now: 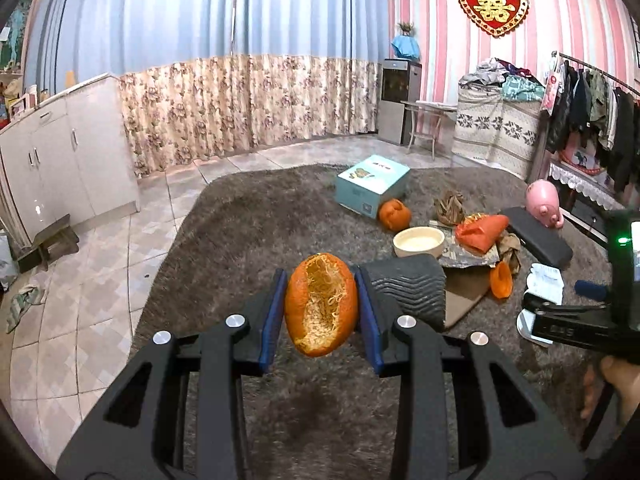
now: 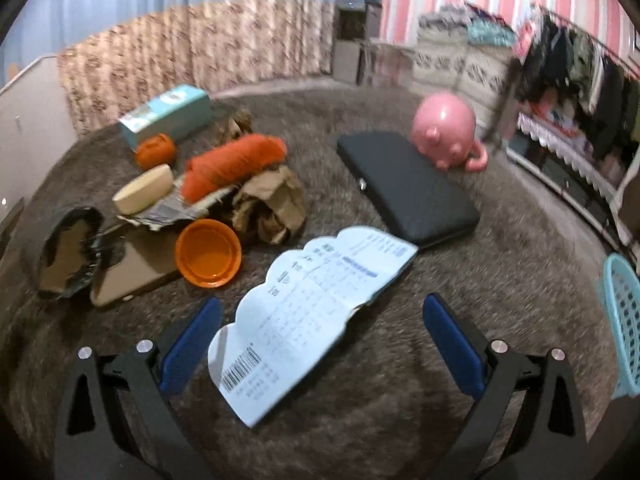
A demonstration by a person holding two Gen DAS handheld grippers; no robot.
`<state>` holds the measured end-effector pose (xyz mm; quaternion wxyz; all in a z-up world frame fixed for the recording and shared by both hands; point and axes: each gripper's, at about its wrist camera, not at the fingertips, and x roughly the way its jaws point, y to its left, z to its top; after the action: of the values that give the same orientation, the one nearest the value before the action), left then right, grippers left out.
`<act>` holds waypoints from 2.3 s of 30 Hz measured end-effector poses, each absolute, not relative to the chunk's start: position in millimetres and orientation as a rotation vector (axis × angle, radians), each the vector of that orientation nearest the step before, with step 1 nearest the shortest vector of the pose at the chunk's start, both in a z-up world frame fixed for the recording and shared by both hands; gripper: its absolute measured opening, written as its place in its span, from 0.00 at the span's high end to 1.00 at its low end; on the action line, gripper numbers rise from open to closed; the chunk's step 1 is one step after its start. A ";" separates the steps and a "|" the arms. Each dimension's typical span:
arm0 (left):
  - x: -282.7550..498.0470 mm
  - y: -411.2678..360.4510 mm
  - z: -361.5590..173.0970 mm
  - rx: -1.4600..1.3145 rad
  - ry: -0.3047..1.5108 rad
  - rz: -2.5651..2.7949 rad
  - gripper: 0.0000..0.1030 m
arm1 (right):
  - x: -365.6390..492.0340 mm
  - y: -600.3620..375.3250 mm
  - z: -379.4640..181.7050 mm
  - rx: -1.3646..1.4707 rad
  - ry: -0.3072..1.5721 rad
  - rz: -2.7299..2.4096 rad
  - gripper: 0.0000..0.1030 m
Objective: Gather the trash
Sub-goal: 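Grasp the orange peel with the left tool while the right tool grasps the white paper booklet, then carry the peel and booklet over the basket and open both tools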
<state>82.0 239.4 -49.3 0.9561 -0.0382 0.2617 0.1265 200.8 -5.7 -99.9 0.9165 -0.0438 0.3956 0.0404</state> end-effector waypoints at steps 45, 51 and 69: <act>114.3 111.3 -30.2 0.021 0.523 0.079 0.68 | 155.4 -219.1 -52.0 0.254 0.646 0.116 0.92; 134.0 53.6 -26.5 0.056 0.501 -0.014 0.68 | 138.3 -277.7 -42.6 0.233 0.612 0.009 0.92; 163.3 -154.9 -24.7 0.125 0.433 -0.381 0.68 | 94.9 -428.6 -48.7 0.242 0.586 -0.278 0.92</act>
<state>163.3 -154.9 -24.7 0.9568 0.0616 0.2135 -0.1876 94.9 -428.6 -48.7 0.9407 0.1185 0.2871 -0.1362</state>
